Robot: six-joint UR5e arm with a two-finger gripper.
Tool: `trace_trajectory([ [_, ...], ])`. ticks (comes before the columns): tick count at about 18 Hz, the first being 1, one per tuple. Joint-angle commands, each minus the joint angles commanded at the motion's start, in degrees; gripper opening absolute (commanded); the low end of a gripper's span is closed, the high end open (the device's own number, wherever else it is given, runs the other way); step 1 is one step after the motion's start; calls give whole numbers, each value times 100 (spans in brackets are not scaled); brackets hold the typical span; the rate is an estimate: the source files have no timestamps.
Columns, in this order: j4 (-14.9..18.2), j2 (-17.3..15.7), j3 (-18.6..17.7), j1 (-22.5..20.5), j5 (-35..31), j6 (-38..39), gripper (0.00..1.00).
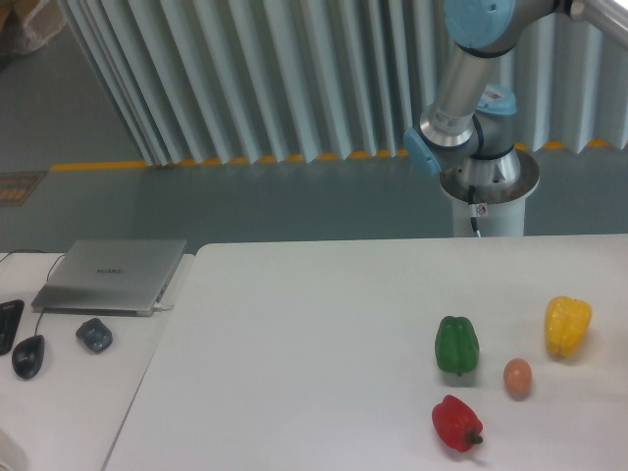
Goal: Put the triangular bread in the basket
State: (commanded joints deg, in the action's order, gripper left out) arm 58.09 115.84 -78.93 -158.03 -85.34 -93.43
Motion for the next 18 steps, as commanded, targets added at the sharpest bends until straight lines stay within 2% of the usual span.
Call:
trace_trajectory([
  [7,53,-254,-106,667,-35,334,100],
  [9,323,-395,-114,843,-288,317,100],
  [11,858,-492,-114,1071,-806,299,100],
  [12,914,-510,-140,1168,-887,308,100],
  [14,958,-624,-254,1196,-914,299,100],
  [18,1537,-905,-535,1257,-738,264,100],
])
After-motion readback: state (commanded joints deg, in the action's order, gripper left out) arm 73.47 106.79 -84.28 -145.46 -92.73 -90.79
